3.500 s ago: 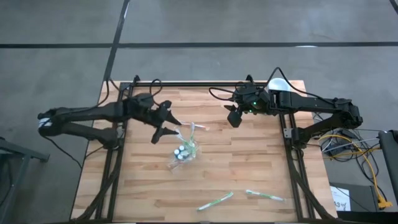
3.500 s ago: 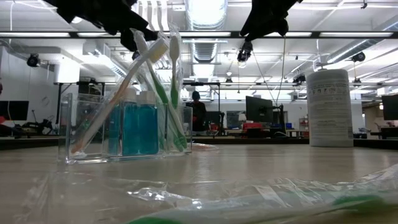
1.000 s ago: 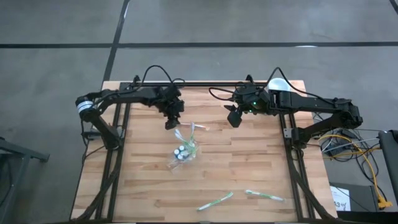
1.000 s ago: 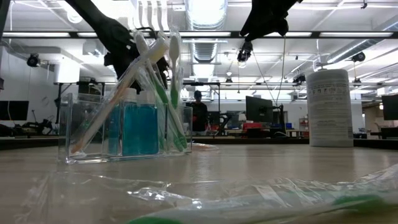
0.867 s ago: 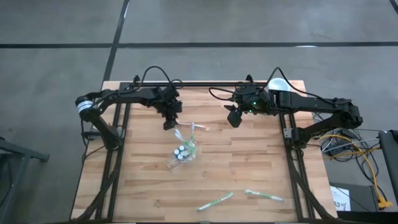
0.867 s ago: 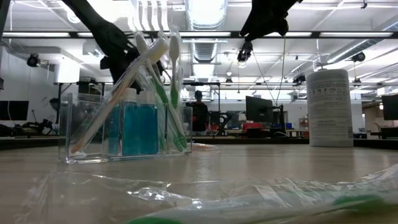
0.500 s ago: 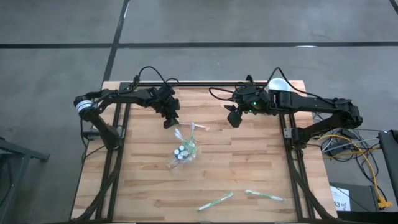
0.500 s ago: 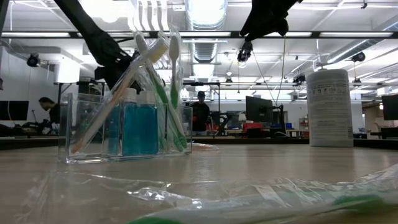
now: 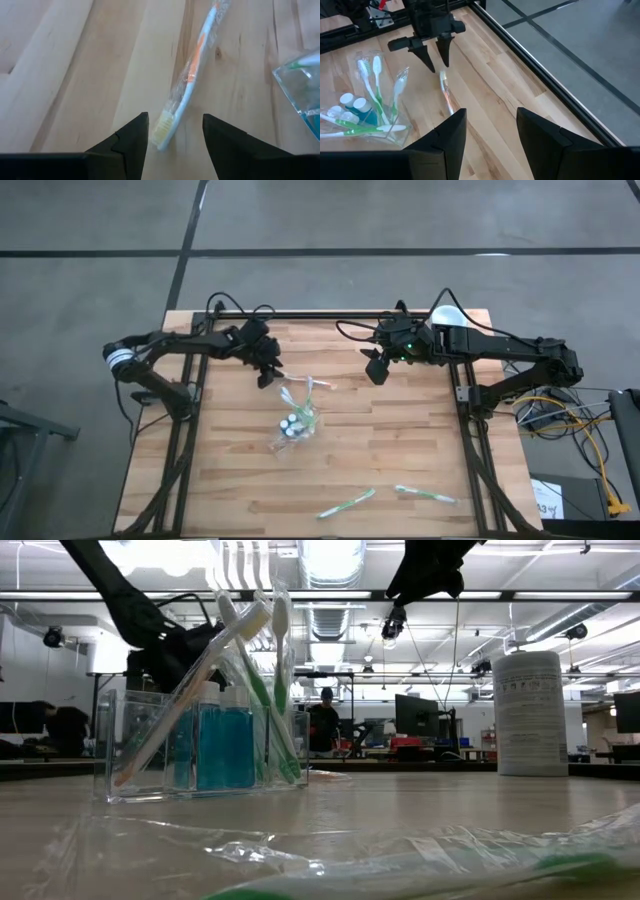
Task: Pick & Place toothbrushing station
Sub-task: Put the orange toothbrush into the transparent organizer
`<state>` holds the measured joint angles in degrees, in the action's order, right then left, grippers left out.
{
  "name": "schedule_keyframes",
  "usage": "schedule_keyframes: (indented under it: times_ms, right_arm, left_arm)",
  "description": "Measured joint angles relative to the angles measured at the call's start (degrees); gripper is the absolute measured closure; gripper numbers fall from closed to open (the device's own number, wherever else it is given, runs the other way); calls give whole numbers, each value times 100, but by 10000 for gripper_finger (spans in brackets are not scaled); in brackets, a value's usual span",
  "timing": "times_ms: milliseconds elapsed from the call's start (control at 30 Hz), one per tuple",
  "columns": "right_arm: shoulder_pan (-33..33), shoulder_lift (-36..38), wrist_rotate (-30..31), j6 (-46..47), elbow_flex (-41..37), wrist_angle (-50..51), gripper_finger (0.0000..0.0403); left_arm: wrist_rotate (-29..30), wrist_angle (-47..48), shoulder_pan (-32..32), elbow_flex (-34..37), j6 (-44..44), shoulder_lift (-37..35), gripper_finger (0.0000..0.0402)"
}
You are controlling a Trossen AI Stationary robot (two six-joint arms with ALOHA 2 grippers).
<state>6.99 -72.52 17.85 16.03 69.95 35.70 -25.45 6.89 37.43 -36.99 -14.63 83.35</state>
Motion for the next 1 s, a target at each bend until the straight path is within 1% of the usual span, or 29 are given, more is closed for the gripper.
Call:
schedule_keyframes:
  times_ms: [433,567,867,1000]
  right_arm:
    - [2,0,0,0,0,0,234]
    - [2,0,0,0,0,0,234]
    - [1,0,1,0,0,-1,234]
    - [1,-1,0,0,0,0,234]
  left_arm:
    - [-4,-1406,39,802,147,-15,211]
    - [-1,-1592,50,951,168,-15,211]
    - [52,-1594,76,1031,266,-13,211]
    - [223,-1601,77,1036,218,-13,211]
